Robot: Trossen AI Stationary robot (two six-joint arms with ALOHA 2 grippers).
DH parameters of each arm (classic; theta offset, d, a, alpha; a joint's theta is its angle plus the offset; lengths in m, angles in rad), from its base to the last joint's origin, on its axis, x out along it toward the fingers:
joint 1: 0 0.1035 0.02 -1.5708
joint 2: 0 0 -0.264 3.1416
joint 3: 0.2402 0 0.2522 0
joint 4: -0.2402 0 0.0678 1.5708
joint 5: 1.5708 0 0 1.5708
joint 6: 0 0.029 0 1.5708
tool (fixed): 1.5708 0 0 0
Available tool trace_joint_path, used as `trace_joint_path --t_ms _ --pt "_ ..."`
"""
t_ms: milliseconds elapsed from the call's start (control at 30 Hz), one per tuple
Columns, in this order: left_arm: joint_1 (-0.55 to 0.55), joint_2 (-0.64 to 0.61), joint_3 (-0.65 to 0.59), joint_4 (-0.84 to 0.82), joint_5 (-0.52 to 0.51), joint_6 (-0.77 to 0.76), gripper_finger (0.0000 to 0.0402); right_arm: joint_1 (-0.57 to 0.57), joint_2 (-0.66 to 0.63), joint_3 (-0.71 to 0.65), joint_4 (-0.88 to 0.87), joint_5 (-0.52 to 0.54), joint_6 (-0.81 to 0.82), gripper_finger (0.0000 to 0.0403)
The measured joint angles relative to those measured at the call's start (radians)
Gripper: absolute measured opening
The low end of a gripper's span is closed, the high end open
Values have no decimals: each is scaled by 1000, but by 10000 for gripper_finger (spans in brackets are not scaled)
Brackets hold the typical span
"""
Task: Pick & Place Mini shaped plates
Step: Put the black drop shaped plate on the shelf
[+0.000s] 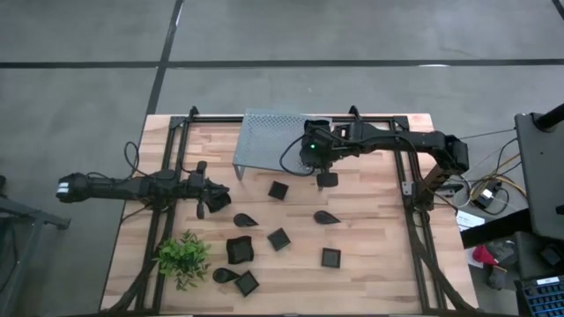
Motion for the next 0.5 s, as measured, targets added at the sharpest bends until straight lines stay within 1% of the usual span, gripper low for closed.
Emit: trace_joint_path --t_ms 367,500 --pt "0 0 0 0 0 0 0 0 0 -32 41 0 -11 10" --pt "0 0 0 0 0 0 0 1 0 -36 37 0 -12 25"
